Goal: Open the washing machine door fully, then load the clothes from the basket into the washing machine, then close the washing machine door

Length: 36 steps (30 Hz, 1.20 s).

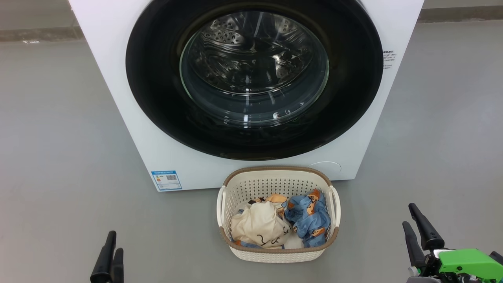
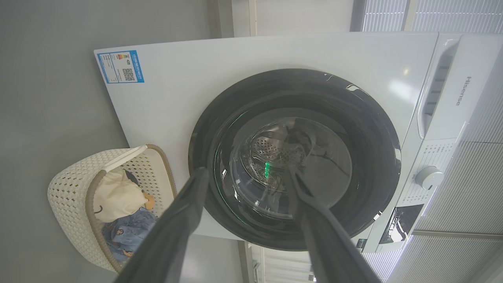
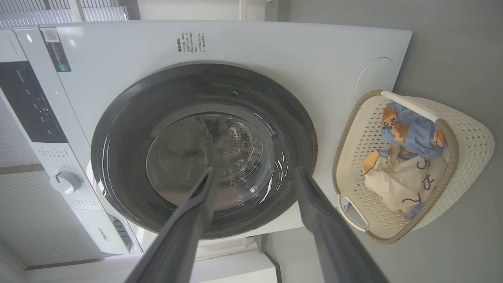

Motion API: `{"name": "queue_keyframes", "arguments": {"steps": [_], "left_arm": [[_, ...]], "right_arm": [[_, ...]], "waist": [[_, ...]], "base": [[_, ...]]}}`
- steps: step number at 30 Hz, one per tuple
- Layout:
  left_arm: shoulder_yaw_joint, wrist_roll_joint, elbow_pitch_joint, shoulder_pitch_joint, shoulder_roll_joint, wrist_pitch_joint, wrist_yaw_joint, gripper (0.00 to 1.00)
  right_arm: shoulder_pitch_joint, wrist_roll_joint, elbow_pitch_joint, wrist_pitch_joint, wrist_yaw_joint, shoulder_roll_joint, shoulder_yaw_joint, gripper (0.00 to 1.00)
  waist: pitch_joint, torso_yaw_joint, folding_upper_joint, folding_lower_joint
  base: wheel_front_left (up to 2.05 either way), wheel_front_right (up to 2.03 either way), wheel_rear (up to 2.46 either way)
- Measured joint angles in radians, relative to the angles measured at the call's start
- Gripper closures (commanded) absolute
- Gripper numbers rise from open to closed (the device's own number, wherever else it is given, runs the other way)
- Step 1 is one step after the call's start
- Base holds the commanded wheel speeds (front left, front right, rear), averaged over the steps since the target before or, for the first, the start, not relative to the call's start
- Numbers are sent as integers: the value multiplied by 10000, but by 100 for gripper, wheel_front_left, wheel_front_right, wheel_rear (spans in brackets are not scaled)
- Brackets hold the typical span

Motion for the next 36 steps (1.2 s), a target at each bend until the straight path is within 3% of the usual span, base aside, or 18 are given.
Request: {"name": "queue_keyframes", "arguments": {"steps": [9,36], "left_arm": [[-75,443,-69,-11,21,-182,0,0],[-167,3705,-366,-8,15,-863,-46,0]], "right_arm": [[0,-188,-54,-119,0,-4,0,0],[-2,-3760,-293,-537,0,-19,19,0]], "waist": [[1,20,0,0],[10,83,0,0]], "base": [[0,0,0],[0,0,0]]}}
